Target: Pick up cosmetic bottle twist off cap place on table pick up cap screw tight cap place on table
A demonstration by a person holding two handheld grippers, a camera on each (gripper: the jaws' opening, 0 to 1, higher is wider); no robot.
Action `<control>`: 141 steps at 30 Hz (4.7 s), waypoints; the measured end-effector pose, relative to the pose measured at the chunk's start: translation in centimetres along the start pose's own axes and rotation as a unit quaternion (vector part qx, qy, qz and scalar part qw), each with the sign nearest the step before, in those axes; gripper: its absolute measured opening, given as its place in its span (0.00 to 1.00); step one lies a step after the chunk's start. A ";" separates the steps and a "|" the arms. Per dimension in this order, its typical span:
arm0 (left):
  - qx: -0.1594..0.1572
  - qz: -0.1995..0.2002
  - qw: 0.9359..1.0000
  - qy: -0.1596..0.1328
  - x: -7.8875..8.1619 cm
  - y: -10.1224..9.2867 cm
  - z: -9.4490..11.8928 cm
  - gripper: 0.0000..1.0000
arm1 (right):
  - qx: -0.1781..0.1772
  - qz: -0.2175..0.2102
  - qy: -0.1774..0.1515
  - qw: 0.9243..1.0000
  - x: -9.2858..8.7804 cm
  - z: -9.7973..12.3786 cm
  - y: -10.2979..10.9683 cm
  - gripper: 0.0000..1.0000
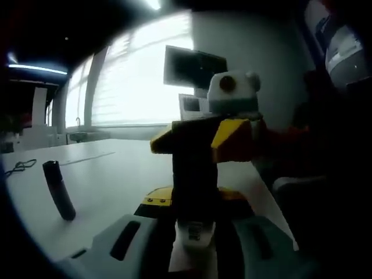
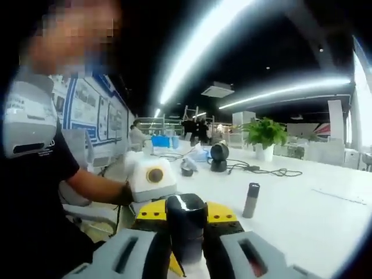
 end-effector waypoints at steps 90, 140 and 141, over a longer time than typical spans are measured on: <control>-0.017 0.013 1.000 -0.009 0.1 -0.1 0.3 0.25 | -0.005 -0.005 -0.041 0.999 0.4 2.5 -0.1 0.23; 0.005 0.013 1.000 -0.028 0.8 -0.2 0.6 0.15 | -0.092 -0.031 -0.061 0.993 -0.4 8.8 1.1 0.24; 0.005 0.013 0.999 -0.030 0.9 -0.3 0.6 0.15 | -0.093 -0.031 -0.061 0.993 -0.4 8.8 1.1 0.24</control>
Point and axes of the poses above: the point that each gripper's makers call its tool centre point, and the gripper's own axes: z roughly backward along the fingers, y roughly to its left, x roughly out of its top, the point moved 4 cm from there along z, roughly backward along the fingers, and after that the axes turned 13 degrees about z, right-handed, at the moved point
